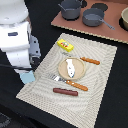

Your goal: Interact with the objects in diverse but meaningful ways.

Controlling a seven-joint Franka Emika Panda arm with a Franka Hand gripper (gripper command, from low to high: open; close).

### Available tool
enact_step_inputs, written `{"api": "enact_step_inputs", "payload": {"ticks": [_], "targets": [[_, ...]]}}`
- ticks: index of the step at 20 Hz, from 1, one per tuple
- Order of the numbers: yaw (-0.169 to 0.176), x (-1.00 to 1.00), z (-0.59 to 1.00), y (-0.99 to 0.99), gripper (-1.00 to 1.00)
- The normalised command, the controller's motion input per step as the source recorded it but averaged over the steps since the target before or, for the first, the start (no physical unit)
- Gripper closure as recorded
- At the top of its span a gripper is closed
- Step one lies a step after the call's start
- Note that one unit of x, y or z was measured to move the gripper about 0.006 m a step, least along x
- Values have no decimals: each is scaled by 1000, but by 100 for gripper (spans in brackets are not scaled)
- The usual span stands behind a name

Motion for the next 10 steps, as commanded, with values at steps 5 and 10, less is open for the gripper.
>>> {"api": "enact_step_inputs", "payload": {"ticks": [5, 10], "targets": [[0, -207, -218, -266, -100], [0, -124, -247, -274, -100]]}}
